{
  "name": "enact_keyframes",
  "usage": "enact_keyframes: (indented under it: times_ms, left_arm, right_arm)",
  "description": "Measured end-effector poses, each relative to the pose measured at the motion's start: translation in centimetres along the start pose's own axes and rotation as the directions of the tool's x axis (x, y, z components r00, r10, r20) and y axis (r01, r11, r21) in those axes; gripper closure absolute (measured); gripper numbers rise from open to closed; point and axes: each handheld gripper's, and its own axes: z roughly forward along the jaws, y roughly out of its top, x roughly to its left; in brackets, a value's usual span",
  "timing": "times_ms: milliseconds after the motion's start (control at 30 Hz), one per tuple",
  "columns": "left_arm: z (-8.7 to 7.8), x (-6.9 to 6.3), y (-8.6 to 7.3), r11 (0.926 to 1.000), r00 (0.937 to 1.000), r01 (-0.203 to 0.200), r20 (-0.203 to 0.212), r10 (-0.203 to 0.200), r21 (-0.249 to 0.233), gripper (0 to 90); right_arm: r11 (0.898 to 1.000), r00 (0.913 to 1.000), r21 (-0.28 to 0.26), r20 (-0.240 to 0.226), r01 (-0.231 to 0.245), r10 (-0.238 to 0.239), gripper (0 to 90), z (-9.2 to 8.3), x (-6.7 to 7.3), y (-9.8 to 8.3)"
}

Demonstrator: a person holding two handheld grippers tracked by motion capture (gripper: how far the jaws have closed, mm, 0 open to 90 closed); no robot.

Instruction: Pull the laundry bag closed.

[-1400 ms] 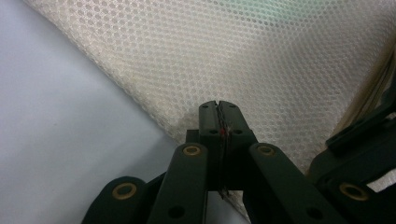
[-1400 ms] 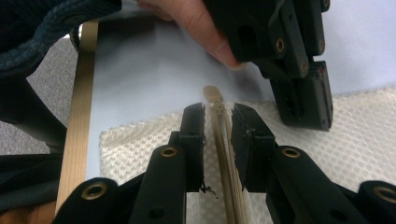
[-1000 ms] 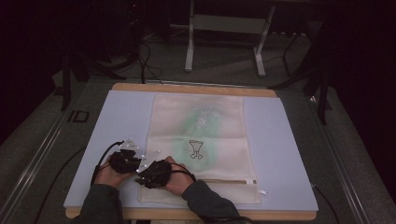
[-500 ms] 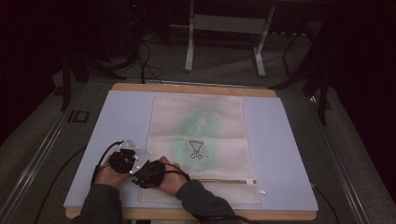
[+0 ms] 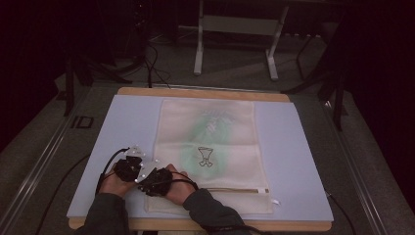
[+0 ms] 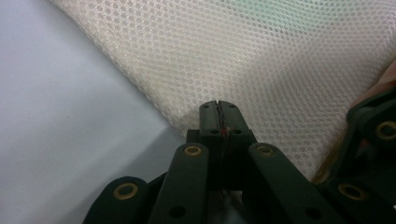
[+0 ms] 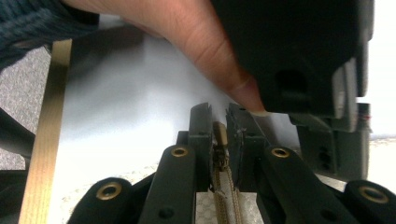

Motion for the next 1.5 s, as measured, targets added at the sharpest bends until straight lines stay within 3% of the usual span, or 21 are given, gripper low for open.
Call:
enact_keyframes:
  times_ms: [500,667,800,900,1133,1500]
  left_arm:
    - [0.0,0.1,0.0,0.9999,0.9999,0.01,0.005,-0.01,-0.003,89.1]
    - [0.0,0.2,0.0,0.9999,0.9999,0.01,0.009,-0.01,-0.003,89.1]
    - [-0.1,0.2,-0.1,0.9998,0.9997,0.02,0.013,-0.02,-0.009,88.9]
    - [-0.1,0.1,0.0,1.0,1.0,0.004,0.004,-0.004,-0.007,88.5]
    - [-0.3,0.0,0.1,0.9997,1.0,0.003,-0.006,-0.003,-0.023,88.0]
    - [-0.7,0.0,0.1,0.9981,0.9998,0.01,-0.016,-0.011,-0.061,87.5]
  right_arm:
    - [1.0,1.0,-0.011,-0.004,-0.003,0.003,85.9,-1.1,-0.1,-0.6]
    - [1.0,1.0,0.005,-0.006,-0.006,0.006,80.5,-0.5,0.0,-0.3]
    - [0.999,0.9995,0.038,0.021,0.021,-0.022,76.8,0.3,0.2,0.2]
    - [0.999,0.9996,0.051,0.022,0.017,-0.018,79.1,0.6,0.2,0.4]
    - [1.0,0.9996,0.014,0.028,0.002,-0.002,81.1,0.4,0.3,0.4]
    - [0.999,0.9994,-0.038,0.033,-0.007,0.009,81.1,-1.2,0.3,0.2]
